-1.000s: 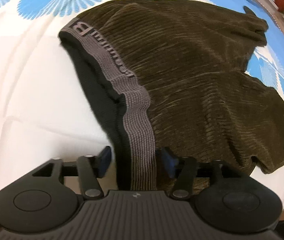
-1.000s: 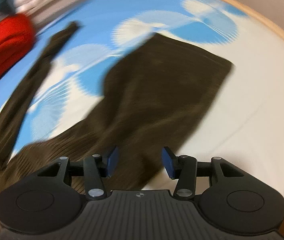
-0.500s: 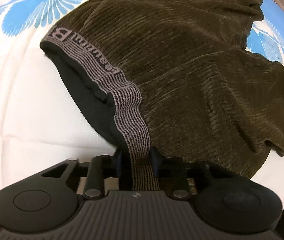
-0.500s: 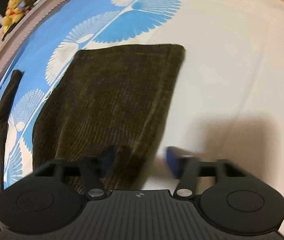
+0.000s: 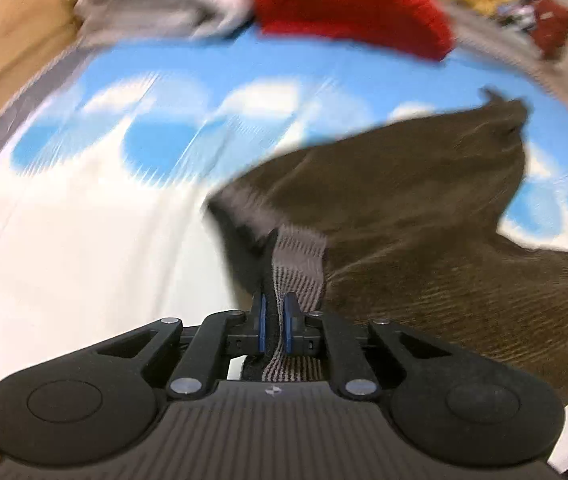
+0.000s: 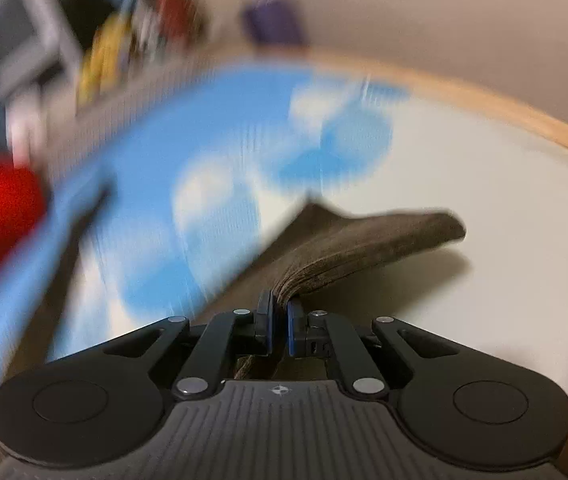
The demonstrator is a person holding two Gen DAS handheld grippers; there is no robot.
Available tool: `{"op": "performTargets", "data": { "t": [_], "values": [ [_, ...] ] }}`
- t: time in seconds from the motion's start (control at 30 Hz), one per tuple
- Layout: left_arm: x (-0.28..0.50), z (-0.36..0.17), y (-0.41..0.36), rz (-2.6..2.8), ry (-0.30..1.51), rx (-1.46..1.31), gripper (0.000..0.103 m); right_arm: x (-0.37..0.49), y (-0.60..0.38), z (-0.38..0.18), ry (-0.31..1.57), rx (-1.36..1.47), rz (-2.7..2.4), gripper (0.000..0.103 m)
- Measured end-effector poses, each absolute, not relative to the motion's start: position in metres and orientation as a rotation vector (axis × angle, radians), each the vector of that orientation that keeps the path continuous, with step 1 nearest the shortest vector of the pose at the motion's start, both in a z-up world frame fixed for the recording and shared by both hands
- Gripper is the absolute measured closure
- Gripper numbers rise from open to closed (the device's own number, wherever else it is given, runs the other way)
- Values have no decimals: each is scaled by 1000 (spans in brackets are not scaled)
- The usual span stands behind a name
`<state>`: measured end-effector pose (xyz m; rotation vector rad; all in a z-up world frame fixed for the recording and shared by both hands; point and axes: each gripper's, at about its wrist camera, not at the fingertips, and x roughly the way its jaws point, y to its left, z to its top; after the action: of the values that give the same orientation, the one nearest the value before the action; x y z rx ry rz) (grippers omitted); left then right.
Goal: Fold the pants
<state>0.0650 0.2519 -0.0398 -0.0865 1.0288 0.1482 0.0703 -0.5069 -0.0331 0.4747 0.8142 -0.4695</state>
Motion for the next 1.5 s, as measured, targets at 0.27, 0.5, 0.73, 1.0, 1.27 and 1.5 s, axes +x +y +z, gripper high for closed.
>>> {"op": "performTargets", "data": {
  "t": [0.27, 0.5, 0.73, 1.0, 1.27, 1.5],
  "values": [
    [56, -81, 296, 177, 1229, -210, 76, 56, -547, -109, 1175, 673, -491, 75],
    [78, -96, 283, 115, 1233, -306, 40, 47, -590, -107, 1025, 816, -724, 57],
    [91, -123, 262, 103, 1333, -186, 40, 49, -608, -115, 990, 834, -797, 57],
    [91, -109, 253, 85, 1277, -113, 95, 44, -609, -102, 911, 765, -705, 97],
    [65, -92, 265, 103, 1281, -88, 97, 31, -593, -56, 803, 619, -797, 98],
    [62, -101, 252, 53, 1278, -64, 92, 32, -614, -101, 1006, 651, -916, 97]
  ]
}}
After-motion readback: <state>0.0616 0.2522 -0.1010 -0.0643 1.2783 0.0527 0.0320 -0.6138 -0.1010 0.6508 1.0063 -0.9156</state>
